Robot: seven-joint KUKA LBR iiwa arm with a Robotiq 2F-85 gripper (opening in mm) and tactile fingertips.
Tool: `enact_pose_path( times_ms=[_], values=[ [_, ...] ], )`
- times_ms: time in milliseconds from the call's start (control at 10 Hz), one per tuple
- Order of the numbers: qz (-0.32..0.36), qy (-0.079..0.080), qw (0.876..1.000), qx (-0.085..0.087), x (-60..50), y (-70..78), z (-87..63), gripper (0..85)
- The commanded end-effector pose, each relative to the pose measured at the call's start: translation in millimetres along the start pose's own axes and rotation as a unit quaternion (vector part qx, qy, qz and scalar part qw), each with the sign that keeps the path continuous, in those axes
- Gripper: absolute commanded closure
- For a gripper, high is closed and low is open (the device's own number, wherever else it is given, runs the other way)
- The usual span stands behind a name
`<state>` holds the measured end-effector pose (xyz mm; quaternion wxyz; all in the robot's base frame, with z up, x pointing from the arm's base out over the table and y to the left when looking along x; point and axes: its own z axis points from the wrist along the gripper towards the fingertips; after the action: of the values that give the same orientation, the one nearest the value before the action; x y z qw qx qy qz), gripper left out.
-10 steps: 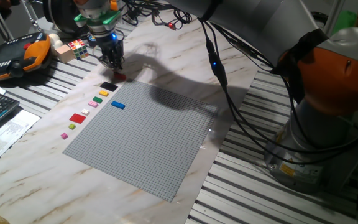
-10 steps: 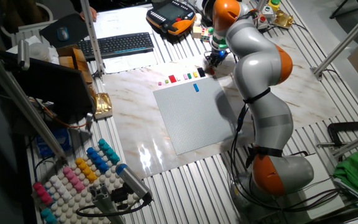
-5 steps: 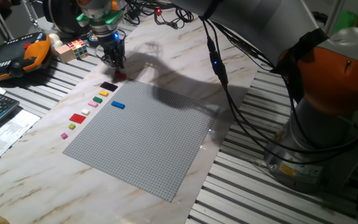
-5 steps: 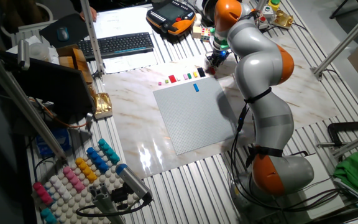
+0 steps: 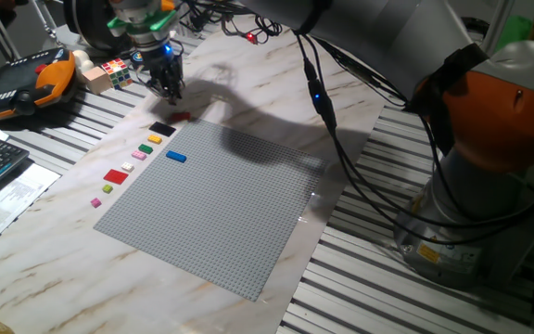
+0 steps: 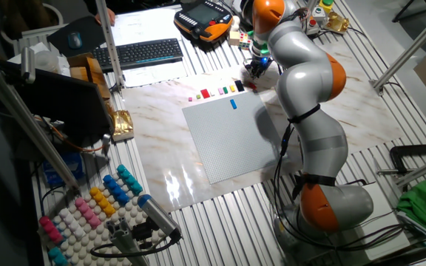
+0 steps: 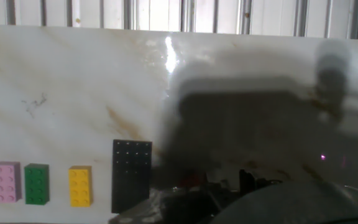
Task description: Build with small Lego blocks
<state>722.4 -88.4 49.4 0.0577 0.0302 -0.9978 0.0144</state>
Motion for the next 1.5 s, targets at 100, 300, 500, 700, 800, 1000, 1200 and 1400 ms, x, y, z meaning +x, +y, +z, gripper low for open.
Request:
enact_pose_path(
  times_ms=[100, 300, 500, 700, 800, 1000, 1200, 1400],
  values=[
    [-0.011, -0.002, 1.0, 0.001, -0.1, 14.7, 2.9, 61.0],
    [-0.056, 0.001, 0.998, 0.015, 0.0, 19.2, 4.0, 59.7],
    [-0.093, 0.013, 0.995, 0.018, 1.6, 23.7, 5.6, 56.7],
    [-0.113, 0.016, 0.993, 0.018, 3.1, 22.7, 9.3, 56.0],
    [-0.12, 0.017, 0.992, 0.018, 4.5, 21.3, 10.8, 55.7],
    [-0.122, 0.019, 0.992, 0.018, 10.0, 22.4, 13.0, 55.3],
    [-0.122, 0.018, 0.992, 0.019, 14.3, 21.9, 13.6, 54.0],
    [-0.13, 0.016, 0.991, 0.016, 14.9, 17.9, 17.8, 53.3]
  ],
)
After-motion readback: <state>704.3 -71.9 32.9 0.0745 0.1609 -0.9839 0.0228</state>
